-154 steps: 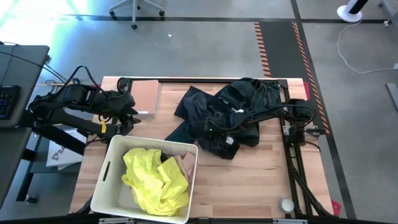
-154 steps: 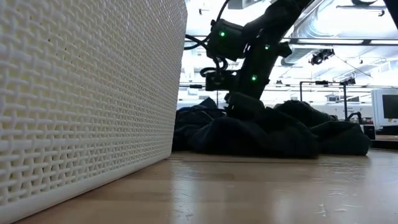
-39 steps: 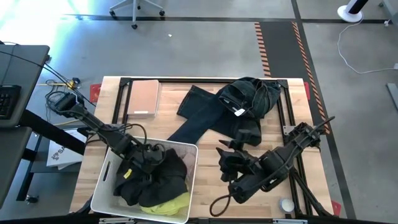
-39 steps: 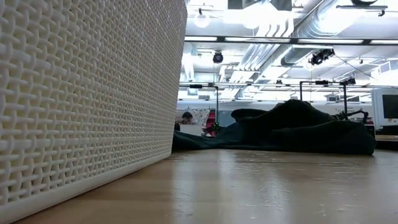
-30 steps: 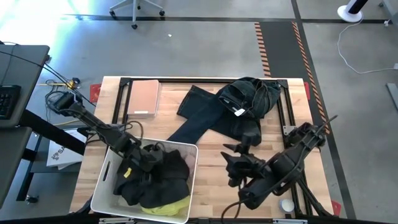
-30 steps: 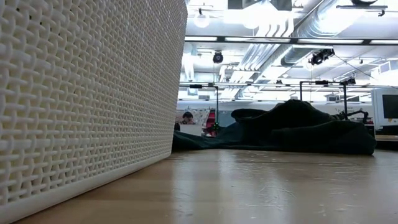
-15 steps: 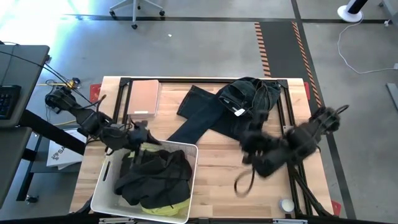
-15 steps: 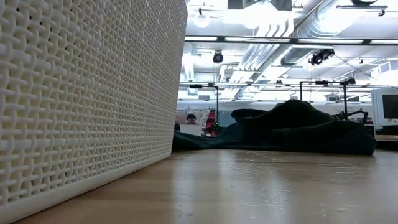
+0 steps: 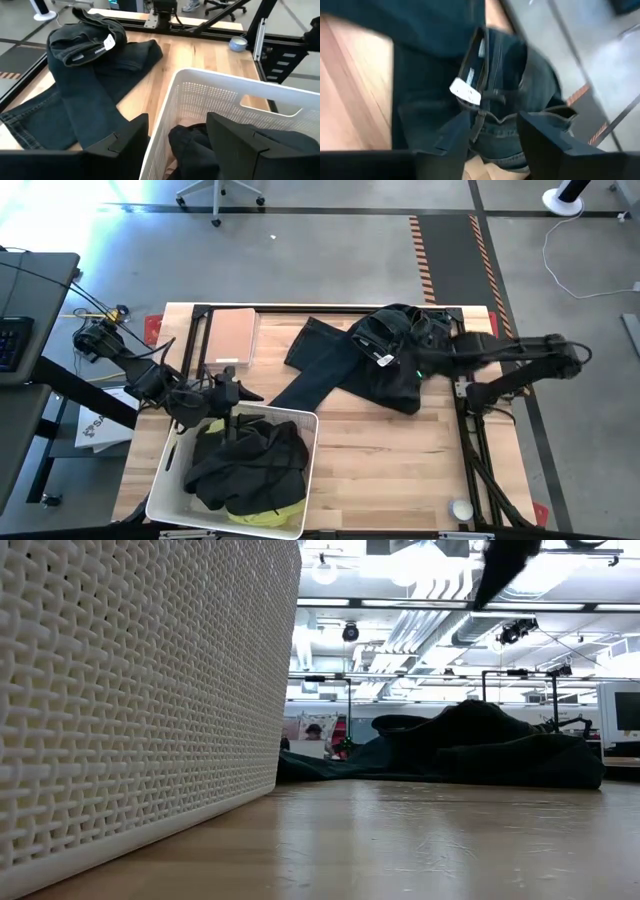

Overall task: Sort clothes
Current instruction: Put the dark blue pants into the white bin

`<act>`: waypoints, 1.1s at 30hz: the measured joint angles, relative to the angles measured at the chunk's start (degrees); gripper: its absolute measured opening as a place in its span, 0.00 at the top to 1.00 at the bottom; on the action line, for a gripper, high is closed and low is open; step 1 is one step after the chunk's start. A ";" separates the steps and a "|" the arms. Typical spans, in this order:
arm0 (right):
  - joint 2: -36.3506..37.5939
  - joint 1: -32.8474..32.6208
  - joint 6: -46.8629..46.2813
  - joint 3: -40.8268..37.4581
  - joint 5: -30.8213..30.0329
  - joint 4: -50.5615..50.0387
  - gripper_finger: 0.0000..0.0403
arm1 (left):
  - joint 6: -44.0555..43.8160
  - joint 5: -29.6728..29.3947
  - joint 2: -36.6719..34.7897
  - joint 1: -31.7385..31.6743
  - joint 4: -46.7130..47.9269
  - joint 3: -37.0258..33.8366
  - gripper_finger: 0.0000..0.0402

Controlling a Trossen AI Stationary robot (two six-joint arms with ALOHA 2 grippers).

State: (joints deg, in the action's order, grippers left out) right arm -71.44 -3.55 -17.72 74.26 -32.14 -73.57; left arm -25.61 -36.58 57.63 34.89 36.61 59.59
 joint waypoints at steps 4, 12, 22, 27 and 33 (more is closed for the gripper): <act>-1.38 9.16 12.30 -3.04 9.32 4.67 0.46 | 0.23 0.05 0.64 0.00 -0.06 0.00 0.51; -9.32 20.04 30.09 -3.89 10.75 8.39 0.22 | 0.29 0.02 1.09 0.00 0.03 0.00 0.51; -25.54 33.37 41.04 -3.91 13.77 14.68 0.17 | 0.08 0.02 1.09 0.00 1.39 -0.02 0.51; -31.78 41.28 39.01 -3.83 24.16 15.95 0.17 | -0.47 0.08 1.09 0.00 1.63 -0.02 0.51; -38.74 43.22 35.84 -3.44 27.63 17.15 0.17 | -1.01 0.02 1.09 0.00 1.76 -0.02 0.51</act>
State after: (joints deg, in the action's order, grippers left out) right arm -110.18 39.67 18.12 70.81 -4.51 -56.42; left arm -26.62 -36.56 58.72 34.89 38.37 59.57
